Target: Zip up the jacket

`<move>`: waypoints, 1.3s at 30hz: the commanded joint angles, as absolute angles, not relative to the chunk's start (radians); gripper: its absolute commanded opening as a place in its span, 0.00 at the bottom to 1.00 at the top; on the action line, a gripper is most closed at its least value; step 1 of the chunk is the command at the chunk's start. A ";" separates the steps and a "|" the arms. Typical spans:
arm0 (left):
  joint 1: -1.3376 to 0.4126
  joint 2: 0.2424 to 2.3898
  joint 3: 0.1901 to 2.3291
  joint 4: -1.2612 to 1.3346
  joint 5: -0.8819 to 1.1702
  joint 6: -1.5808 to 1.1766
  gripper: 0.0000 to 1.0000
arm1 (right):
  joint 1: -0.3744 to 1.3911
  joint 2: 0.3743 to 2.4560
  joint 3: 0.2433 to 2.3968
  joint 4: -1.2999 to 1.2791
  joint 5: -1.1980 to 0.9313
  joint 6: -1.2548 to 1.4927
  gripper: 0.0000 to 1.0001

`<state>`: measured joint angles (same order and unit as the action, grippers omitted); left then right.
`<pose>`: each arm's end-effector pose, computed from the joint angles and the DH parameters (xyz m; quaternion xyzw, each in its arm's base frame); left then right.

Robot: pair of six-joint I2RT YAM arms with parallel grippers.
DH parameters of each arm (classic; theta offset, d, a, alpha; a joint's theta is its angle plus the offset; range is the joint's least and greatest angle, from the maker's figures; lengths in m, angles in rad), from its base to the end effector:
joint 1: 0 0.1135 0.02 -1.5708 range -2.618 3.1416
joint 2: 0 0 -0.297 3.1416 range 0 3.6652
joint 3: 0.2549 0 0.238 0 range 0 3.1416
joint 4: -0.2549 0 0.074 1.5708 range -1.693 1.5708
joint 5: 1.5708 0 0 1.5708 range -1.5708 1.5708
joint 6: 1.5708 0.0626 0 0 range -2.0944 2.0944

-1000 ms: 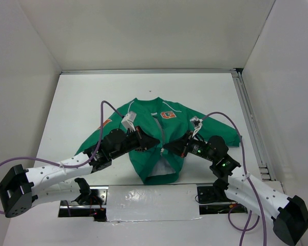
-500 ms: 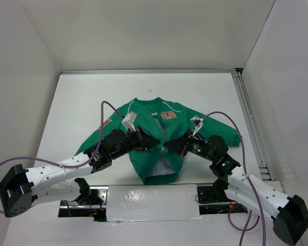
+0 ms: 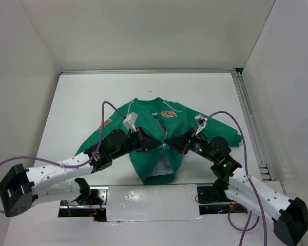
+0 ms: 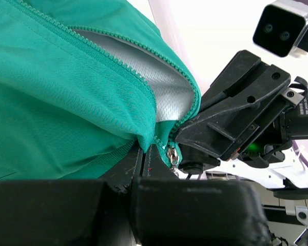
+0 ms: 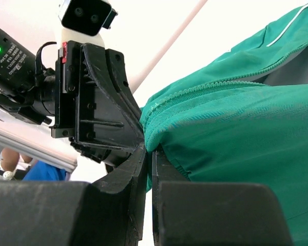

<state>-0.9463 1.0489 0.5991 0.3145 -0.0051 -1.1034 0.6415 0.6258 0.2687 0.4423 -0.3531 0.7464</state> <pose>0.1410 -0.1952 0.3064 -0.0608 0.7508 -0.5611 0.3431 0.1059 0.1061 0.2745 -0.0943 0.6717 0.5551 0.4815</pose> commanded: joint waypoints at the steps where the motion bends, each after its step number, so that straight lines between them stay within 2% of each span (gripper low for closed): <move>1: -0.960 1.051 0.600 0.376 0.057 -1.098 0.00 | 0.643 0.618 0.297 0.500 -0.310 0.730 0.00; 10: -0.963 1.029 0.614 0.359 0.011 -1.057 0.00 | 0.653 0.755 0.429 0.256 -0.414 0.631 0.00; 19: -0.962 1.028 0.637 0.328 0.009 -0.996 0.02 | 0.667 0.736 0.425 0.241 -0.391 0.653 0.00; 21: -0.963 1.028 0.644 0.324 0.012 -0.988 0.21 | 0.675 0.721 0.416 0.236 -0.379 0.658 0.00; 22: -0.963 1.026 0.644 0.322 0.014 -0.992 0.41 | 0.678 0.716 0.414 0.227 -0.376 0.660 0.00; 25: -0.963 1.026 0.644 0.331 0.035 -0.992 0.52 | 0.690 0.712 0.408 0.229 -0.364 0.664 0.00; 29: -0.963 1.043 0.650 0.348 0.064 -0.985 0.52 | 0.724 0.718 0.410 0.247 -0.348 0.666 0.00; 33: -0.962 1.060 0.669 0.325 0.078 -0.994 0.37 | 0.741 0.707 0.413 0.244 -0.287 0.672 0.00; 34: -0.963 1.060 0.664 0.328 0.081 -0.991 0.36 | 0.741 0.703 0.411 0.239 -0.273 0.673 0.00; 37: -0.957 1.039 0.644 0.334 0.095 -0.999 0.38 | 0.741 0.683 0.403 0.224 -0.232 0.675 0.00; 39: -0.947 1.017 0.624 0.344 0.107 -1.008 0.43 | 0.742 0.675 0.400 0.221 -0.221 0.683 0.00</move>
